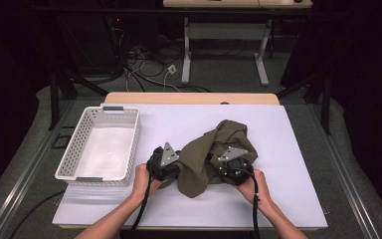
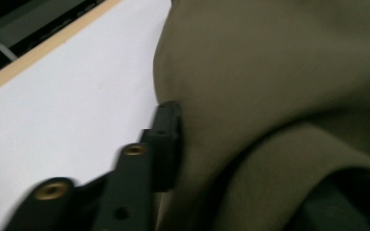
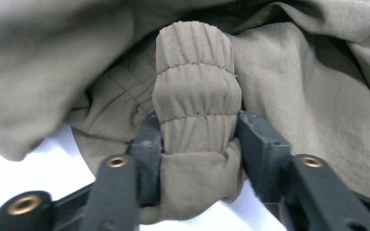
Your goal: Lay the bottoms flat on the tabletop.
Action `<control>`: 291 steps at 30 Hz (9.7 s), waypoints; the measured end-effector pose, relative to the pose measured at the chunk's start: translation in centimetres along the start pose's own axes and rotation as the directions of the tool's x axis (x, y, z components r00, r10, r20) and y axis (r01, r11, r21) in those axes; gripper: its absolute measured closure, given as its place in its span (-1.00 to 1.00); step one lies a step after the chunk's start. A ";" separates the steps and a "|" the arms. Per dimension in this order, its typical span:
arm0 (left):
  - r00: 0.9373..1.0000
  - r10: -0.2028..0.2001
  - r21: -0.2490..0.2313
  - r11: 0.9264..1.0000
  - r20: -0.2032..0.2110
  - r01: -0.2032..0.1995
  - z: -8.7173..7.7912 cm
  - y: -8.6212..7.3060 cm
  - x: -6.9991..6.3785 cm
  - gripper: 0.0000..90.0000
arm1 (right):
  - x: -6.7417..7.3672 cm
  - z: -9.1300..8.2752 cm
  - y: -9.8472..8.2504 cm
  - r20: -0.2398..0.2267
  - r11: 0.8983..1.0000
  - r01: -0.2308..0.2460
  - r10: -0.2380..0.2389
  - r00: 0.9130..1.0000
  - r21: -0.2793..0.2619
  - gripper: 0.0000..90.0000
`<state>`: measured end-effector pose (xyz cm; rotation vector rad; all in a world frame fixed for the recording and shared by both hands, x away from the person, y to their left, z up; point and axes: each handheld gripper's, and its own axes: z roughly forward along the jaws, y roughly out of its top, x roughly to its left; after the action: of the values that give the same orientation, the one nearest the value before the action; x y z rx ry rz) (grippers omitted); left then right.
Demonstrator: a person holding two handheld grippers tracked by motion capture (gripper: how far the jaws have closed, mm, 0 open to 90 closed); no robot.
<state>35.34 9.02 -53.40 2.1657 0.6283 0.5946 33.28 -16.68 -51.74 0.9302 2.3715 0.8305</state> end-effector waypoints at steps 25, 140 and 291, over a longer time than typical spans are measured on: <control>0.998 -0.065 0.048 0.997 0.008 0.065 -2.6 0.9 0.7 0.04 | -2.7 -1.1 -1.2 0.033 0.998 -0.058 0.058 0.998 0.013 -0.17; 0.967 -0.118 0.179 0.981 0.226 0.078 3.5 2.0 0.8 0.97 | -3.3 -0.5 -1.2 0.010 0.999 -0.023 0.023 1.000 0.044 0.41; 0.992 -0.086 0.148 0.986 0.094 0.071 -0.2 0.6 0.2 0.45 | -3.4 1.9 -0.2 0.079 0.996 -0.018 0.011 0.997 0.082 -0.30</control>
<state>35.56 8.92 -52.77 2.2776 0.7180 0.4069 36.63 -18.51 -52.59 0.9958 2.3489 0.6925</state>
